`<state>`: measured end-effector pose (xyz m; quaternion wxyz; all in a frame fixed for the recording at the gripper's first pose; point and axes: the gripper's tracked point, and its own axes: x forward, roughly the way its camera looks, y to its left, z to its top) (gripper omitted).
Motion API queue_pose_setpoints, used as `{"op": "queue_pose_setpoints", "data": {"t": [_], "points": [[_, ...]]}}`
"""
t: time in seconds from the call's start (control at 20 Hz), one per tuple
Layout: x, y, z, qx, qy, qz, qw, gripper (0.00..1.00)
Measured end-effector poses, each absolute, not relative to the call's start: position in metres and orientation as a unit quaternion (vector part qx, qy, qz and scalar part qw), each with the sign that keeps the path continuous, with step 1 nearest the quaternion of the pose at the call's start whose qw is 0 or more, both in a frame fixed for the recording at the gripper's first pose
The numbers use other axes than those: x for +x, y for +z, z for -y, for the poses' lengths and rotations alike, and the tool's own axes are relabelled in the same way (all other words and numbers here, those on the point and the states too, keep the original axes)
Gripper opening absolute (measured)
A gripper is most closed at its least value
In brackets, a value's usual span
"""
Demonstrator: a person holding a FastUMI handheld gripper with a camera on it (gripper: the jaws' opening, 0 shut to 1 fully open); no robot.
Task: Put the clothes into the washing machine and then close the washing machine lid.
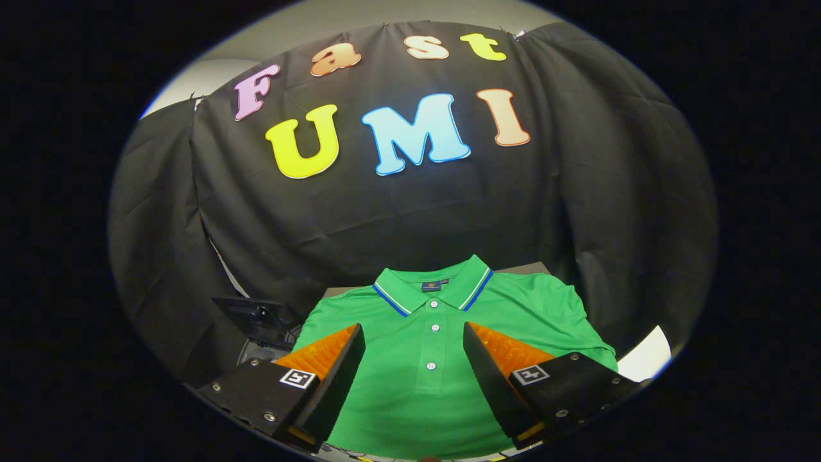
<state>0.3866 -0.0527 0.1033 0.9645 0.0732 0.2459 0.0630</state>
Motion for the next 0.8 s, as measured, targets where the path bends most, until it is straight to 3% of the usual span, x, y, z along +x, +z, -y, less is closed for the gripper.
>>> {"op": "queue_pose_setpoints", "data": {"t": [0.3,0.55,0.75,0.8], "points": [[0.412,0.059,0.044,0.058,0.093,-0.327,0.939,0.95],[0.415,0.035,0.053,-0.006,0.081,-0.347,0.934,0.95],[0.414,0.033,0.053,-0.03,0.076,-0.343,0.936,0.86],[0.415,0.033,0.051,-0.03,0.08,-0.343,0.935,0.78]]}}
